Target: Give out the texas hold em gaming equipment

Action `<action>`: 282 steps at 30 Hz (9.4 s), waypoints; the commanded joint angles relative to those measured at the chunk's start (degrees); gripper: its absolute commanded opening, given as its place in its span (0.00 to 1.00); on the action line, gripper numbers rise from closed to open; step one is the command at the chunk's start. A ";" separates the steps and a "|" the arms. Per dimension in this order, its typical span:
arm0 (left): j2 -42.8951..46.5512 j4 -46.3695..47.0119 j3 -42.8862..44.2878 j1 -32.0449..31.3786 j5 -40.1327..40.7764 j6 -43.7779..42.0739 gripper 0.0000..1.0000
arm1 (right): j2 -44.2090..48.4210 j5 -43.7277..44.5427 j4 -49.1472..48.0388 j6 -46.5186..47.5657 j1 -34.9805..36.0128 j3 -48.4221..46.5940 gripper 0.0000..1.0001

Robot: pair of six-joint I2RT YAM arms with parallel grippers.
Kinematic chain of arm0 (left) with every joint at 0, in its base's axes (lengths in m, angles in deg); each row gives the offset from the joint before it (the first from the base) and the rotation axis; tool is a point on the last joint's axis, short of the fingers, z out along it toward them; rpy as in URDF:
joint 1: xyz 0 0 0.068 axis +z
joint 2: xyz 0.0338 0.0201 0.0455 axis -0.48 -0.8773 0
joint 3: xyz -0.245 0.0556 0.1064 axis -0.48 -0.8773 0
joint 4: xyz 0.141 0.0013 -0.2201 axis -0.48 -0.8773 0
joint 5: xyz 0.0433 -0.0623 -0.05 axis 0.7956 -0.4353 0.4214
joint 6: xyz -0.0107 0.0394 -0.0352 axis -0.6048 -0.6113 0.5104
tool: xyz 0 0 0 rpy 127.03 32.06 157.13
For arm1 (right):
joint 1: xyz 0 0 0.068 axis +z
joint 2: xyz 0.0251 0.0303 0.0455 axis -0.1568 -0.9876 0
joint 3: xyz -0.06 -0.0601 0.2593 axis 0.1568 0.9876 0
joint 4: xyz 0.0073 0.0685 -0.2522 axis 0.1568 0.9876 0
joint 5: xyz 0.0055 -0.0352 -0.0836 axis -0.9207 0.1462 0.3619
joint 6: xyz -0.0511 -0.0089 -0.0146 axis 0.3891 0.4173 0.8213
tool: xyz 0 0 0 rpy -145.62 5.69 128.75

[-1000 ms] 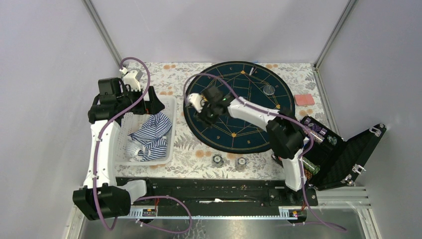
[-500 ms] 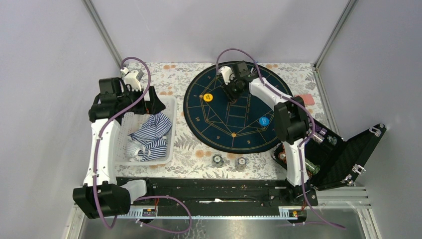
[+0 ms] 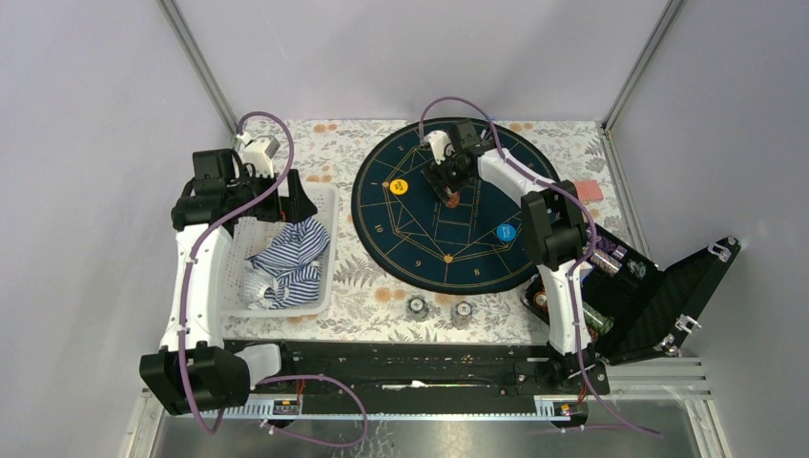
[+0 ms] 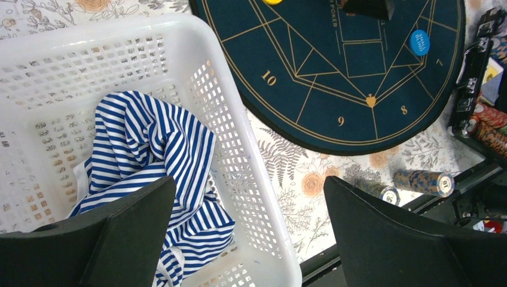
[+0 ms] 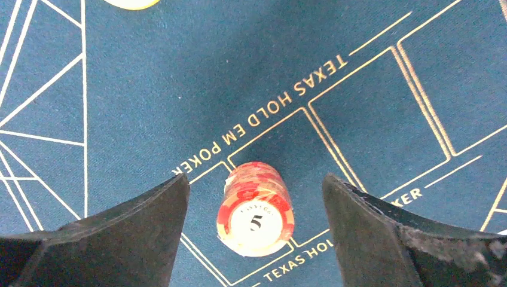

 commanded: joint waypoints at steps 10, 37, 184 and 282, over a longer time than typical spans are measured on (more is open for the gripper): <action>-2.67 -6.93 7.81 -1.70 4.72 -8.07 0.99 | 7.08 -2.37 4.82 -3.40 -1.51 -2.23 0.98; -2.34 -5.60 7.88 -4.12 6.33 -5.24 0.99 | 0.19 -4.22 9.28 -6.69 -2.14 -8.36 0.82; -7.58 -0.90 5.87 -10.78 10.06 -3.46 0.99 | 4.19 -5.64 6.07 -8.48 -3.50 -6.29 0.95; -5.60 -0.73 4.62 -10.78 9.95 -3.45 0.99 | 26.62 4.48 -5.30 3.56 -22.02 40.57 0.44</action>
